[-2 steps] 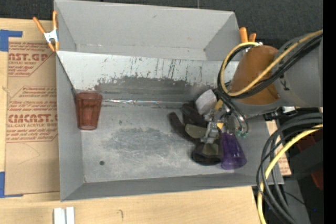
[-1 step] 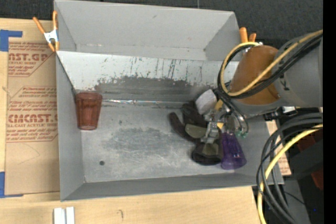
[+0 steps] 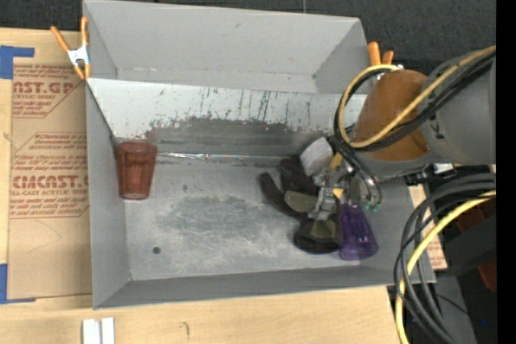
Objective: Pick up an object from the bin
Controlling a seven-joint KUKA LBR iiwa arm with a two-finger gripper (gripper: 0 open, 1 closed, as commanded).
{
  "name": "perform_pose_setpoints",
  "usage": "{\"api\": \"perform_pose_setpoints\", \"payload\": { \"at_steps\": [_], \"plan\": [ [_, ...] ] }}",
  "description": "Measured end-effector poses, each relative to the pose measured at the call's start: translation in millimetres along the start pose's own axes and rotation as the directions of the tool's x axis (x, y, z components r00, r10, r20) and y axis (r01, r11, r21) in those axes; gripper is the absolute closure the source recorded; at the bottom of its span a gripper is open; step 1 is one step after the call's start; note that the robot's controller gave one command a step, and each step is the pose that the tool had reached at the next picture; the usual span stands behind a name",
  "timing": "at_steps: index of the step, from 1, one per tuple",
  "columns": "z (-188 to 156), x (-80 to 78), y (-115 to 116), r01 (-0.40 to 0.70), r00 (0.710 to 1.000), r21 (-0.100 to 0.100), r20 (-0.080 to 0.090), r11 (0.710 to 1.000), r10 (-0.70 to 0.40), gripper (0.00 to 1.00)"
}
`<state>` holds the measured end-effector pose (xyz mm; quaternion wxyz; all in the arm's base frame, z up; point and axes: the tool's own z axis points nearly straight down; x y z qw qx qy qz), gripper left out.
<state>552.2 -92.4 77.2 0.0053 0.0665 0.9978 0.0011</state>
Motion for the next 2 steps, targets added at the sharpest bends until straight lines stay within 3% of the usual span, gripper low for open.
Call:
{"api": "perform_pose_setpoints", "payload": {
  "at_steps": [2],
  "plan": [
    [-17.0,1.4,0.6,0.000,1.000,0.000,-0.009,1.000,0.000,1.00]
  ]
}}
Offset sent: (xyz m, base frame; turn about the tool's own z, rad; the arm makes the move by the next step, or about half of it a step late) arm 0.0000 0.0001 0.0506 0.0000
